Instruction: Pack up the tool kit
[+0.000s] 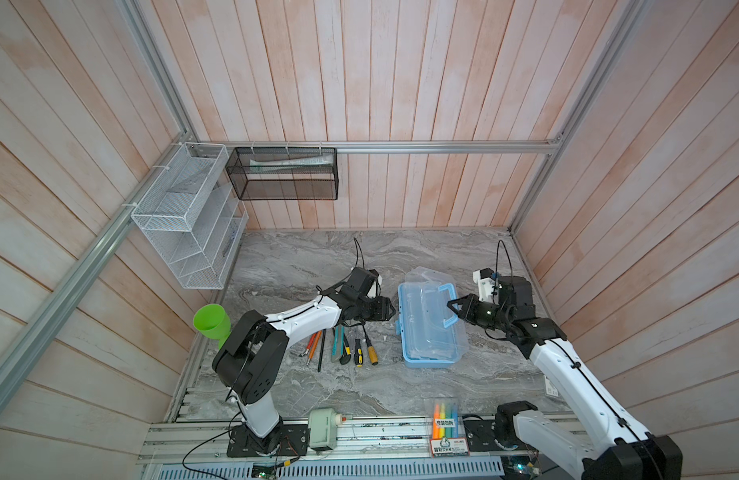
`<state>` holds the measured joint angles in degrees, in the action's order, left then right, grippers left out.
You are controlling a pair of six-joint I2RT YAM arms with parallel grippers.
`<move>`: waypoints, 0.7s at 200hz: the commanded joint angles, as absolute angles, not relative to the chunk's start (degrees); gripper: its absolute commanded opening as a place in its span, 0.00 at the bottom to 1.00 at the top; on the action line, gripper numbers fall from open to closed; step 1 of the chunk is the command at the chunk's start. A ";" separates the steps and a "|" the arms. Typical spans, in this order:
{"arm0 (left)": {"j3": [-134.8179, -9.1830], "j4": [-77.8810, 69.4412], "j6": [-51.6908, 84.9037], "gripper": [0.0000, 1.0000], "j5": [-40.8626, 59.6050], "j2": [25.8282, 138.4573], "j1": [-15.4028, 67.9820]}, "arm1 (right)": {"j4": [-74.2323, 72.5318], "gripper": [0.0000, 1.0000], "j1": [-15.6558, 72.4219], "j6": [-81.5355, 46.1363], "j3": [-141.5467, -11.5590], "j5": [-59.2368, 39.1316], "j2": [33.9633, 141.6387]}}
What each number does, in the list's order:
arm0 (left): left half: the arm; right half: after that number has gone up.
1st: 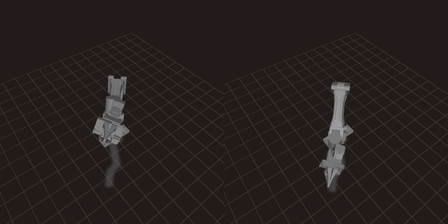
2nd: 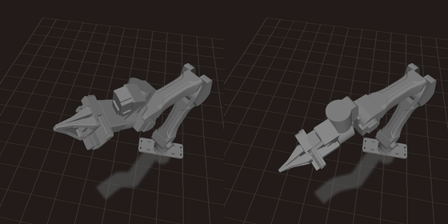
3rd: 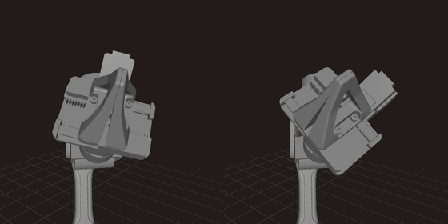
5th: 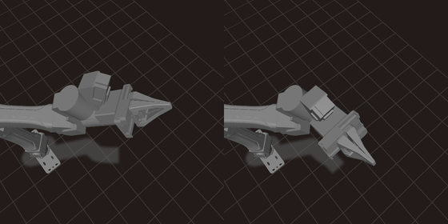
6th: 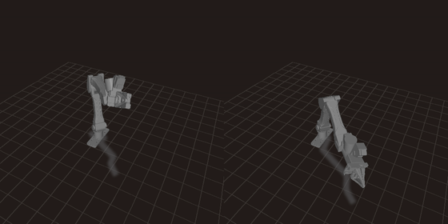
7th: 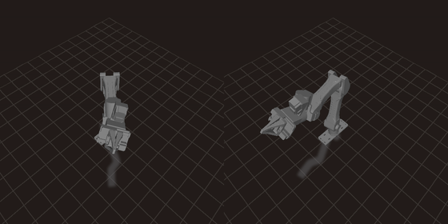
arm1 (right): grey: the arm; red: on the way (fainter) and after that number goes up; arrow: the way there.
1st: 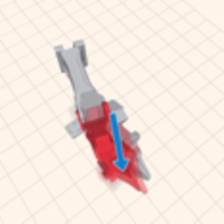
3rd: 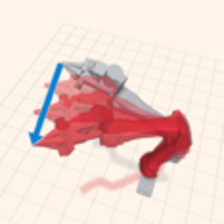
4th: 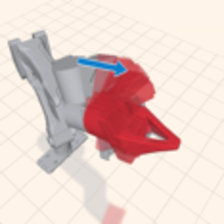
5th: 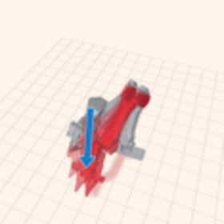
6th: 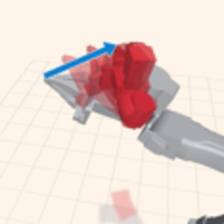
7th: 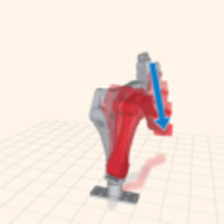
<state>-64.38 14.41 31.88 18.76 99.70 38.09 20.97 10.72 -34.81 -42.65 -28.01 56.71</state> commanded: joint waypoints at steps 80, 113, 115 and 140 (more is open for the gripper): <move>-67.32 12.07 29.05 0.61 18.81 104.41 39.82 | 15.82 0.00 10.37 -35.99 -41.12 -31.14 53.83; -67.09 11.52 29.03 0.61 19.09 105.11 39.82 | 15.39 0.00 10.38 -36.34 -40.90 -31.20 53.63; -67.02 11.45 29.01 0.61 19.25 105.16 39.82 | 15.32 0.00 10.39 -36.38 -40.88 -31.20 53.62; -66.49 10.23 29.01 0.61 19.95 105.32 40.04 | 15.21 0.00 10.29 -36.39 -40.52 -31.20 53.90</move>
